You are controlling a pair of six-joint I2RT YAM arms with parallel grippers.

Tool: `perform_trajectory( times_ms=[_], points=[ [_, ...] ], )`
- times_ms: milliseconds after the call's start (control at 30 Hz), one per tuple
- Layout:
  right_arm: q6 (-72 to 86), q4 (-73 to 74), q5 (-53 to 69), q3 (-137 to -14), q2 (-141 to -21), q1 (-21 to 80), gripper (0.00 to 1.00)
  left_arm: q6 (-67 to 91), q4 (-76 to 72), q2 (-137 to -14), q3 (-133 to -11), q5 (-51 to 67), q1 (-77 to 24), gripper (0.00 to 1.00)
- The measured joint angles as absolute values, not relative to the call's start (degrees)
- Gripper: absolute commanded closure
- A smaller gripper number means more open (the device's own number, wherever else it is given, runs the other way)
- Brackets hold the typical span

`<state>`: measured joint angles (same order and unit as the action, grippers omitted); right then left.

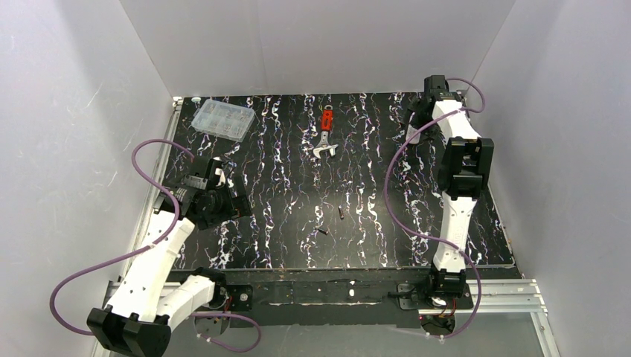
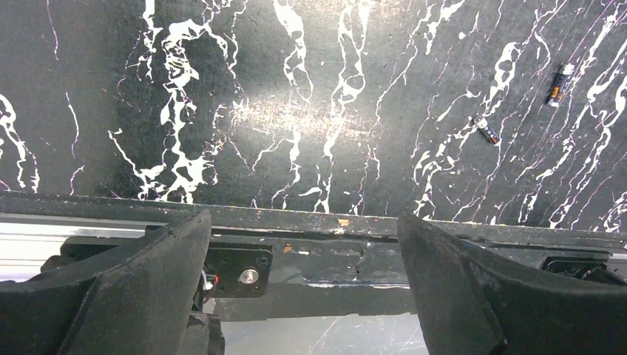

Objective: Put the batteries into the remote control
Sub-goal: Pick up the remote control from the center of the board.

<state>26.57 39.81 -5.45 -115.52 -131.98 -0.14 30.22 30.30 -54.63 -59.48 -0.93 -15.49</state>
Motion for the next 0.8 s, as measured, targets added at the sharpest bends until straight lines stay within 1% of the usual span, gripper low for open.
perform_trajectory(
  times_ms=[100,367,467,600,800],
  points=[
    [27.09,40.86,-6.59,-117.56,-132.90,-0.14,0.17,30.04,30.39,-54.61,-59.48,-1.15,-15.49,0.02],
    [28.40,45.95,-8.93,-122.98,-137.34,-0.14,0.13,29.85,31.33,-54.61,-59.48,-1.15,-15.49,0.02],
    [28.60,47.81,-8.84,-125.95,-139.63,-0.14,0.16,29.85,31.73,-54.61,-59.48,-1.15,-15.49,0.02],
    [28.91,49.65,-8.56,-126.80,-140.92,-0.14,0.25,29.80,32.10,-54.59,-59.48,-1.15,-15.49,0.02],
    [29.56,51.03,-8.21,-127.09,-140.99,-0.14,0.48,29.54,32.38,-54.57,-59.51,-1.15,-15.49,0.02]
  ],
)
